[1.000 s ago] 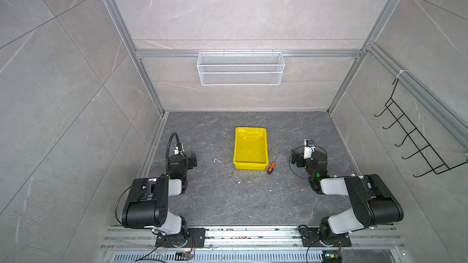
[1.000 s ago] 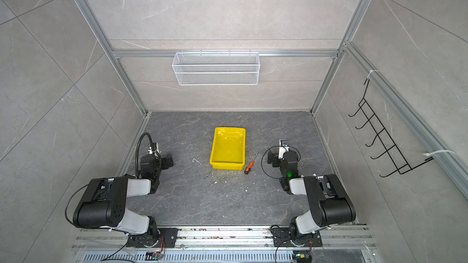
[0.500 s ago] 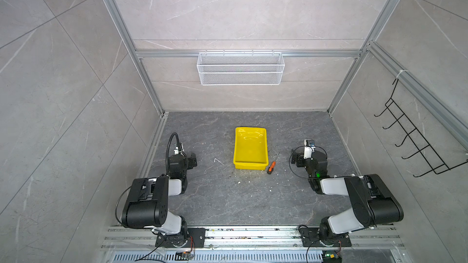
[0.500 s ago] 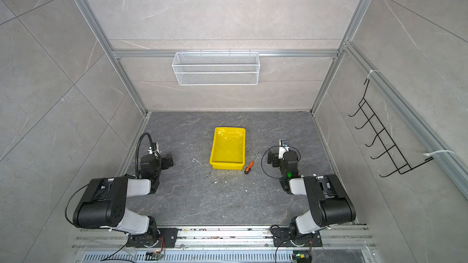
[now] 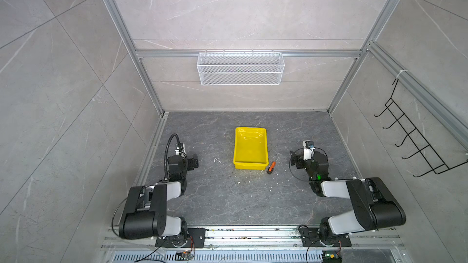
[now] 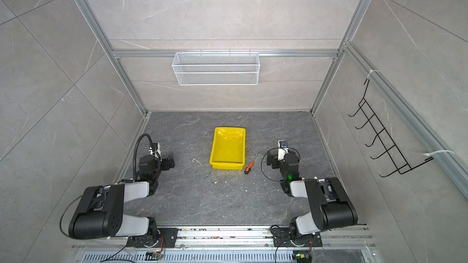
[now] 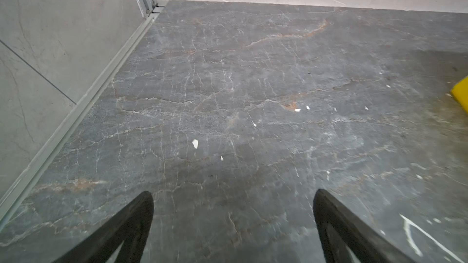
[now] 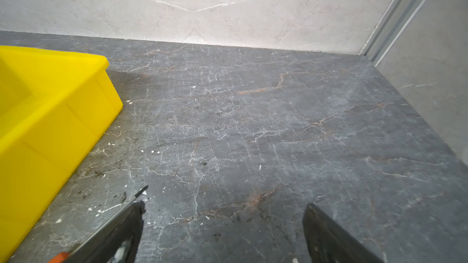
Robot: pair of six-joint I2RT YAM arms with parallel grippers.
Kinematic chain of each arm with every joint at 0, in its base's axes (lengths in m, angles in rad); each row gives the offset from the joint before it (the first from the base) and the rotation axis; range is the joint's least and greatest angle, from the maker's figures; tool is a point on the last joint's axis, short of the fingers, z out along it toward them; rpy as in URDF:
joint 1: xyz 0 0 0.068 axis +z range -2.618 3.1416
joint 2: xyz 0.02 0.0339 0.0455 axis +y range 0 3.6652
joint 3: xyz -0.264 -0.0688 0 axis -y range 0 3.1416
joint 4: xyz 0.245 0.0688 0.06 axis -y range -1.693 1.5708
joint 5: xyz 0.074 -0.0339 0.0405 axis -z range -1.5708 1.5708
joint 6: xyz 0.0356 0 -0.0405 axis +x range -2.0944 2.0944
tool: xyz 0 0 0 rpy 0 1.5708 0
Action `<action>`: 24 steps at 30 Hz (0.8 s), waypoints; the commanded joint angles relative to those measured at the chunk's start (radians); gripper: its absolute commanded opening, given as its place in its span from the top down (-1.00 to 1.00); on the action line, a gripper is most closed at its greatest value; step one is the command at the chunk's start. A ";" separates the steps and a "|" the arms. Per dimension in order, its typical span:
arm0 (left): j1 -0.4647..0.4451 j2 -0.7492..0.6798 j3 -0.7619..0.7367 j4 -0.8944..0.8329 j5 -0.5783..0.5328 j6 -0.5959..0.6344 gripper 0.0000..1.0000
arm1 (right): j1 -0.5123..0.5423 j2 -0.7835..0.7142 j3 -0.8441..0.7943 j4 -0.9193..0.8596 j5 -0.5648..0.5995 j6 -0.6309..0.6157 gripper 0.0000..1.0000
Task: Put the screwdriver in the bin
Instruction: 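Raise both arms and move the right gripper toward the orange screwdriver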
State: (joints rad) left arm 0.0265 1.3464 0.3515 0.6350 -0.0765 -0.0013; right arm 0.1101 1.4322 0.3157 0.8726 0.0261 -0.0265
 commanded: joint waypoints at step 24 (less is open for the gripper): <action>0.000 -0.175 0.366 -0.799 0.119 -0.317 -1.00 | 0.000 -0.566 0.572 -1.431 0.392 0.677 -0.98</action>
State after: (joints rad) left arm 0.0265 1.1790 0.7387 -0.1761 0.0753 -0.2642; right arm 0.1108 0.8585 0.8852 -0.4274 0.2306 0.4339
